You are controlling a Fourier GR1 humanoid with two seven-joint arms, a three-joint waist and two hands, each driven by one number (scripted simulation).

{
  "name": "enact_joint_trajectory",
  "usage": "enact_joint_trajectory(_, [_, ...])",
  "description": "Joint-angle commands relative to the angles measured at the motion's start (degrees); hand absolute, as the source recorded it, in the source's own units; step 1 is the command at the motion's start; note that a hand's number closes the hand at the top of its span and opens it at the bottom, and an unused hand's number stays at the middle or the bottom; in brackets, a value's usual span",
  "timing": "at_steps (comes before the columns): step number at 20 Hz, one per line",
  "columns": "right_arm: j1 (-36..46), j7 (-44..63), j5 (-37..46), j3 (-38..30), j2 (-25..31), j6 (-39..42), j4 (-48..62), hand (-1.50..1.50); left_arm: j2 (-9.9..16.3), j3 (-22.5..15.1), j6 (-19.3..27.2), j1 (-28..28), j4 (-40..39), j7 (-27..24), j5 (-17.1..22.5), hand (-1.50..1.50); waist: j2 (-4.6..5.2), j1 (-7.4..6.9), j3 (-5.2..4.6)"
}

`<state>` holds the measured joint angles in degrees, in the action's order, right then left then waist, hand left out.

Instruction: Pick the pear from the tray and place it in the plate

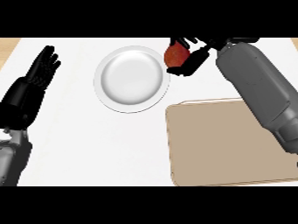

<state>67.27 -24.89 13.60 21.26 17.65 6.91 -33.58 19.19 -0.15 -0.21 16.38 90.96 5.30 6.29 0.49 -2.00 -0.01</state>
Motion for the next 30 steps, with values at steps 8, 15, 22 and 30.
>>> enact_joint_trajectory(8, [10.6, 6.29, 4.88, -1.52, -15.76, -6.6, 15.82, 1.5, 1.38, 2.05, -2.32, 0.7, 0.69, 1.58, 0.64, 0.0, 0.29, -0.56, -0.03])
enact_joint_trajectory(15, [8.14, 5.78, 6.12, 4.11, -17.59, -13.04, 19.28, 1.5, -1.33, -0.23, -1.37, 4.57, -0.89, 1.32, -0.92, 0.0, 1.31, -3.44, -0.06])
enact_joint_trajectory(22, [6.94, 11.31, 0.94, 3.36, -17.64, -11.58, 20.07, -1.5, -3.06, -1.67, -1.09, 4.16, -0.56, 0.48, -1.7, 0.0, 1.69, -5.5, -0.07])
enact_joint_trajectory(30, [2.95, 5.76, -8.48, 0.41, -17.65, -9.93, 15.33, -1.5, -2.47, -1.0, -2.32, 6.48, -1.28, 2.88, -0.58, 0.0, 1.49, -5.92, 0.02])
